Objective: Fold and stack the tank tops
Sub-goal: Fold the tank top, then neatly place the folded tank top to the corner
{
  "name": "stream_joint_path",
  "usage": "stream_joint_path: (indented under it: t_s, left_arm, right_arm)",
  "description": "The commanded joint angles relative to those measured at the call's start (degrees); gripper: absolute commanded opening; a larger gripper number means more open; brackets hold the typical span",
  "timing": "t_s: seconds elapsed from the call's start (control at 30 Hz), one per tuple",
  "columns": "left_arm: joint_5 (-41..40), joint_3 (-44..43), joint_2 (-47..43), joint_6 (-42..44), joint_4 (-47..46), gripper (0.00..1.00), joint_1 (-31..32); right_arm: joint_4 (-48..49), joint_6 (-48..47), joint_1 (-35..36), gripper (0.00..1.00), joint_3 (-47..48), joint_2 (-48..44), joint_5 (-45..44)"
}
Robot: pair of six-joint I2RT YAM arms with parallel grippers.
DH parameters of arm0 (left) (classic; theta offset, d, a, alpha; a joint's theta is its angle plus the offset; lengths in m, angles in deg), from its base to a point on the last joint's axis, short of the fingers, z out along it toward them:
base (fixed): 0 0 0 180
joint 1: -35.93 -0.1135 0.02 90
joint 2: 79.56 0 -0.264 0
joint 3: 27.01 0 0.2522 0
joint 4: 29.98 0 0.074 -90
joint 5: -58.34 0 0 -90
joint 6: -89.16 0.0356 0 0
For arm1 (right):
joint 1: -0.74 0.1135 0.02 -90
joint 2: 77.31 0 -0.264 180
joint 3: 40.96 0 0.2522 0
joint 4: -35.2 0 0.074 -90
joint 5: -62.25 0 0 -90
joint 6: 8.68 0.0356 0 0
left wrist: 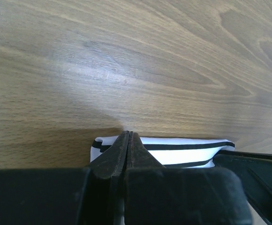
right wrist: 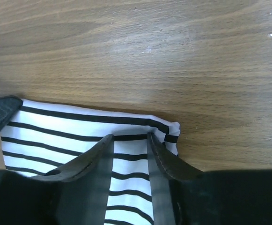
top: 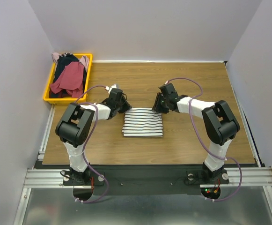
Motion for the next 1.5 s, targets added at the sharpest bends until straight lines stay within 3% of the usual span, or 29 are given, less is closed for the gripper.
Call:
stream_joint_path:
  t_s: [0.0,0.1,0.27,0.43,0.6,0.73,0.9,1.1,1.23,1.47]
  left_arm:
    - [-1.83,0.33,-0.18,-0.89,0.65,0.06,-0.2]
    - [-3.15,4.99,-2.02,-4.57,-0.13,0.03,-0.03]
    - [-6.4,15.17,-7.56,-10.55,-3.38,0.0,2.6]
    - [-9.48,20.38,-10.72,-16.0,-4.18,0.0,8.49]
    - [-10.53,22.93,-12.13,-18.82,-4.27,0.0,12.62]
    - [-12.46,23.11,-14.85,-18.21,-2.78,0.0,12.54]
    - [-11.42,20.74,-15.56,-16.63,-1.28,0.0,13.06]
    - [-11.51,19.94,-13.37,-18.47,-1.63,0.0,16.49]
    - [-11.42,20.82,-13.98,-19.52,-2.16,0.0,17.29]
    - [-11.59,22.58,-19.6,-19.44,-0.49,0.0,17.64]
  right_arm:
    - [-0.59,-2.44,-2.23,0.48,1.6,-1.49,-0.48]
    - [-1.99,-3.23,-3.81,0.55,3.54,-1.93,-0.3]
    - [-5.86,-3.15,-3.99,0.72,0.48,-12.45,-1.09]
    - [-6.04,3.25,-3.56,0.77,-18.37,-27.56,-1.79]
    - [-8.06,9.85,-3.29,0.79,-29.92,-43.55,1.96]
    - [-8.15,16.87,-0.58,0.78,-36.7,-48.41,5.23]
    - [-5.52,23.91,5.31,0.78,-40.92,-49.22,3.84]
    - [5.28,37.09,13.22,0.77,-46.46,-45.26,0.33]
    - [9.33,44.64,13.76,0.7,-50.06,-44.91,-4.86]
    - [11.45,47.83,13.76,0.67,-49.46,-40.26,-13.73]
